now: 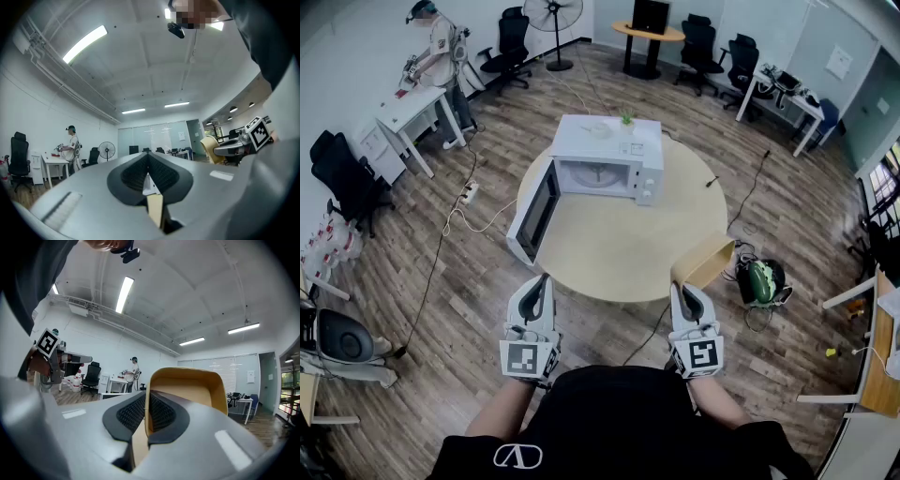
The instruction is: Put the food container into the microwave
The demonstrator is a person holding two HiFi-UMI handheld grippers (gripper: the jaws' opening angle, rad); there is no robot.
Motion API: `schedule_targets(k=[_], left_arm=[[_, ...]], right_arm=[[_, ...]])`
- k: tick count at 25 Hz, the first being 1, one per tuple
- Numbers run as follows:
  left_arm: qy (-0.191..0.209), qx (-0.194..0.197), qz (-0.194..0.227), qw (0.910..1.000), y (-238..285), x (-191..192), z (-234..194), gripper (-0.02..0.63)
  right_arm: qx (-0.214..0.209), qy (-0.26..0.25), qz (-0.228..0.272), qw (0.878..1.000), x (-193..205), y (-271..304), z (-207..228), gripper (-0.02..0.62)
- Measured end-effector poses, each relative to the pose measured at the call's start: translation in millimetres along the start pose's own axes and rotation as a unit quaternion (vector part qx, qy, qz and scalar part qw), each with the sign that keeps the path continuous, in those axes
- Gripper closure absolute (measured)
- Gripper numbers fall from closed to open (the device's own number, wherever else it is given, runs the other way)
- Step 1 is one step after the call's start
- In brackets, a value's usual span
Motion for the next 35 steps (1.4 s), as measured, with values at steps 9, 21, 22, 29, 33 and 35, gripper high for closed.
schedule_targets(k=[9,21,22,29,33,35], left_arm=[[-0.007,-0.004,-0.004,1.0,-2.2,2.4,5.0,0.606],[-0.009,0.0,-0.008,0.9999,6.3,4.2,25.2,0.606],[-0.008,-0.001,-0.008,0.9999,7.5,4.5,27.5,0.606],[-0.002,-0.025,-0.022,0.9994,18.1,2.9,47.7,0.606],[0.01,-0.027,-0.02,0.9994,24.2,4.6,64.5,0.606],[0.015,-0.033,-0.025,0.9991,24.8,3.5,70.6,0.606]], right_arm=[[-0.011,0.004,-0.006,1.0,2.9,-4.0,-0.7,0.579],[-0.019,0.016,0.005,1.0,5.9,-15.9,7.2,0.577],[-0.02,0.017,0.004,1.0,7.2,-16.8,9.3,0.577],[-0.037,0.028,0.009,0.999,17.8,-17.4,28.2,0.577],[-0.054,0.036,0.015,0.998,26.1,-14.4,38.5,0.577],[-0.064,0.04,0.017,0.997,29.4,-13.8,40.5,0.577]])
Point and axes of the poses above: the fingertips, and each gripper's own axes: y forward along the fingers, z to its right, x out of its underside, the point moved 5 cm from there along -y, backward along the fingers, and after that the axes turned 15 degrees about x, right-handed, at the moved point
